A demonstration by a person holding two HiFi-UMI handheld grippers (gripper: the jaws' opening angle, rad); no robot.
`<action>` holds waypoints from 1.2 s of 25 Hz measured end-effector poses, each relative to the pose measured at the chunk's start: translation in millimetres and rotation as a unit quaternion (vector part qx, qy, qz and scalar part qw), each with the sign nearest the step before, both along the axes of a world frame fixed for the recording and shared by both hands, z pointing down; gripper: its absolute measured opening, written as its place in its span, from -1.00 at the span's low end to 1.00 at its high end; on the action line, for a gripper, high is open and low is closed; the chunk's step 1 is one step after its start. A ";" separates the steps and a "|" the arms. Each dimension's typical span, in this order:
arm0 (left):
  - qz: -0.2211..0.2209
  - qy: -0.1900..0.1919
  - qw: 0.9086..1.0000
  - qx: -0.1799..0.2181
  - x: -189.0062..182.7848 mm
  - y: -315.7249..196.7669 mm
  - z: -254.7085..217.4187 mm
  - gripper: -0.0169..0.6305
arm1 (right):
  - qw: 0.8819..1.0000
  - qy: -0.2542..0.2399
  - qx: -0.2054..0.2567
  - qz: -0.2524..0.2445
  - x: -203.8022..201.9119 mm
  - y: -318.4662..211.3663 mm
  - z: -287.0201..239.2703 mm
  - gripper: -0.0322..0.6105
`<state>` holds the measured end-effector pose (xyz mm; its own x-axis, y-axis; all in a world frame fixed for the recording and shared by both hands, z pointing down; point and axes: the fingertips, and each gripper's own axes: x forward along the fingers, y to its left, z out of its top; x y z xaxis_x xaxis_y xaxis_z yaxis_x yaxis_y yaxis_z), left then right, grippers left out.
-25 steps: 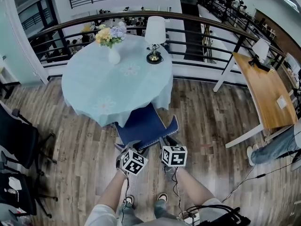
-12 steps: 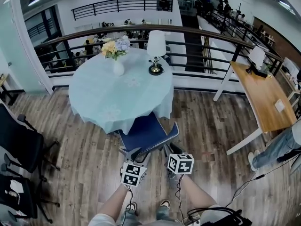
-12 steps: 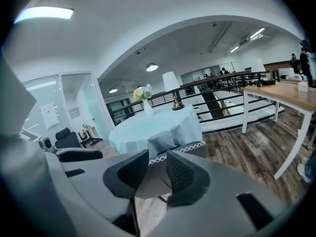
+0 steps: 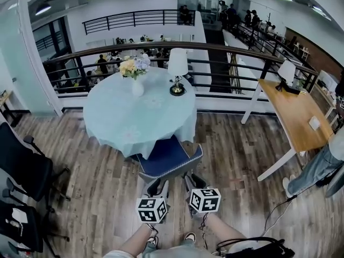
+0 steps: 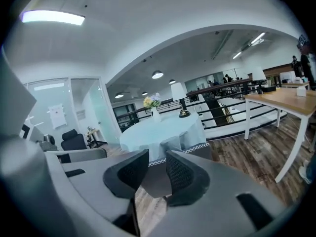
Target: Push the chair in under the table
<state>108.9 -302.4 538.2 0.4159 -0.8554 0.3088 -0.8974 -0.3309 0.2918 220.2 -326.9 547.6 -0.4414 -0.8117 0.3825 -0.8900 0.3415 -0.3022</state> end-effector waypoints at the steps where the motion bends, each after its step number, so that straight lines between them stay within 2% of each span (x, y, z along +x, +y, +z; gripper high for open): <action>1: 0.004 0.003 1.000 0.003 1.6 6.0 -4.2 -0.57 | 1.000 0.004 0.007 0.000 -0.3 4.7 -3.5 -0.52; 8: 0.027 0.000 0.999 0.028 7.2 38.8 -24.2 -0.79 | 0.999 0.010 0.028 -0.023 -22.3 45.0 -17.4 -0.71; 15: 0.026 -0.010 0.999 0.026 -9.8 60.1 -18.7 -0.91 | 0.999 0.012 0.026 -0.043 -52.4 73.1 -8.6 -0.77; 21: 0.018 -0.011 1.000 0.011 -29.8 74.6 -7.4 -0.93 | 0.999 0.001 0.015 -0.042 -69.8 89.3 -4.7 -0.79; 30: -0.005 -0.015 1.000 0.005 -59.3 80.8 -6.0 -0.93 | 0.999 0.011 0.013 -0.048 -88.7 93.5 -7.3 -0.79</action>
<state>49.5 -221.6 532.2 0.3985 -0.8625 0.3118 -0.9087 -0.3253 0.2615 131.5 -233.4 540.3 -0.5096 -0.7757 0.3724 -0.8590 0.4338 -0.2719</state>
